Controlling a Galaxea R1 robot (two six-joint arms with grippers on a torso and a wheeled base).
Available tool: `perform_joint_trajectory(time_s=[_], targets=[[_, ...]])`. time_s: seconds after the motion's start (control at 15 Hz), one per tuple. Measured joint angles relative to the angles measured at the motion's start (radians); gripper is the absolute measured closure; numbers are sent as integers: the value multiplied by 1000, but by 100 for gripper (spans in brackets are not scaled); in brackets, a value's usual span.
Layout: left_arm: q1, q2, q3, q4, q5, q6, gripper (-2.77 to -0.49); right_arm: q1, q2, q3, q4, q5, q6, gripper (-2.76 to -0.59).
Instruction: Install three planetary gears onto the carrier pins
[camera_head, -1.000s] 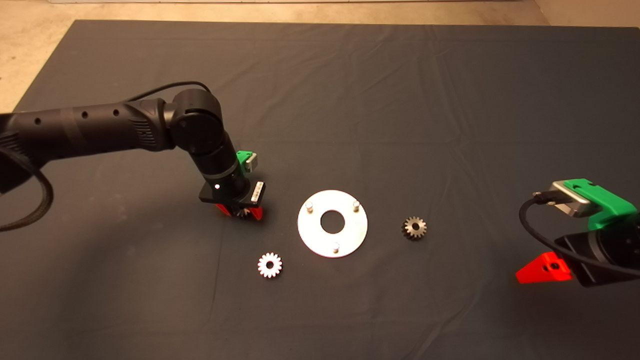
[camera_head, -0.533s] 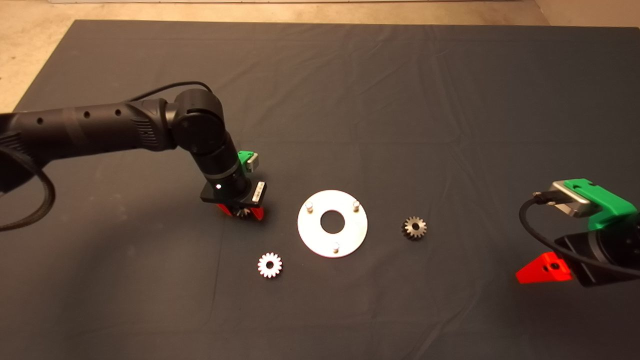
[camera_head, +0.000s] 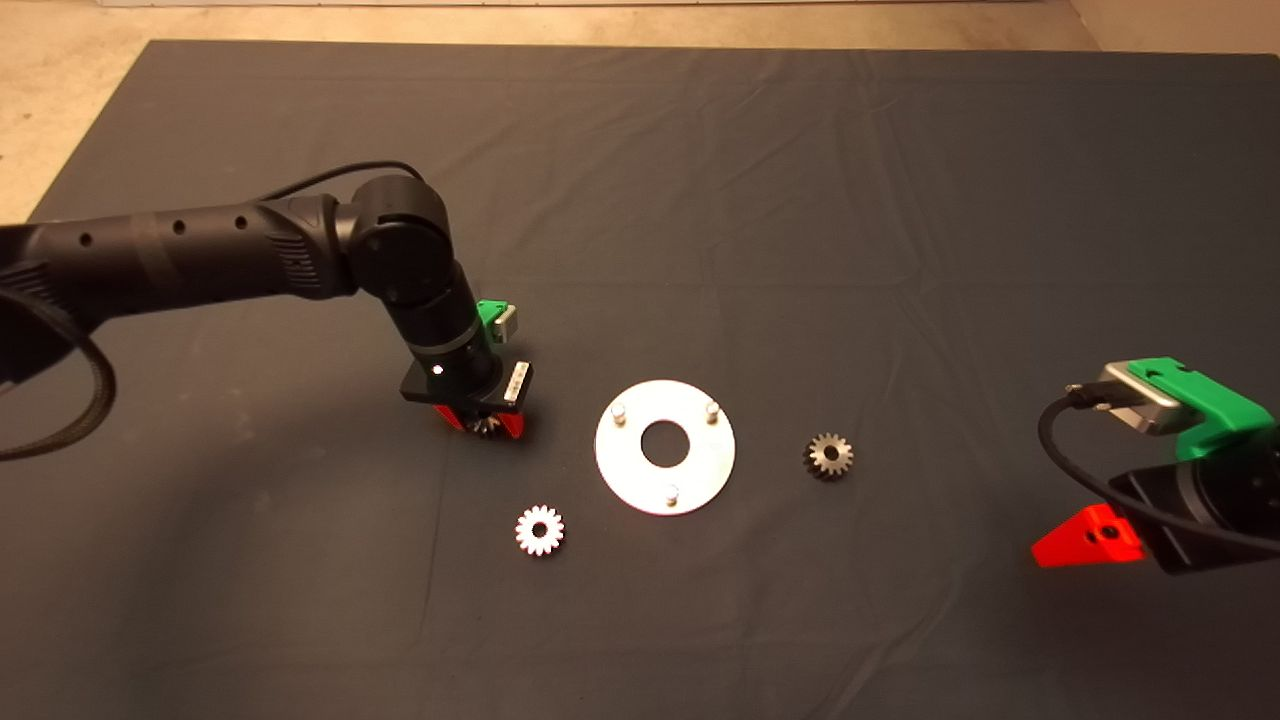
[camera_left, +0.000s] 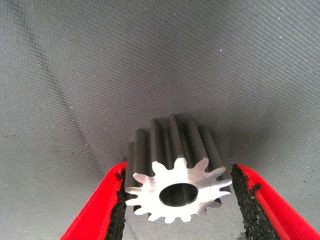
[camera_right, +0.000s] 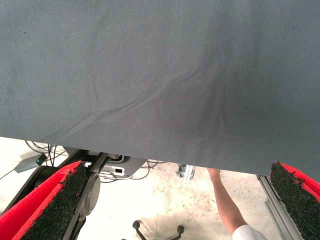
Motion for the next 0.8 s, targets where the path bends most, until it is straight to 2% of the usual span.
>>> perform_joint_trajectory(time_s=[0.07,0.53,0.8], targets=[[0,7,-1,2,16,1,-124,0,0,0,0,0,0,-275],[-2,13,-29,-1,15,2,-122,0,1,0,0,-1,0,-275],[-3,14,-39,-7,15,3,-112,0,7,0,0,0,0,-275]])
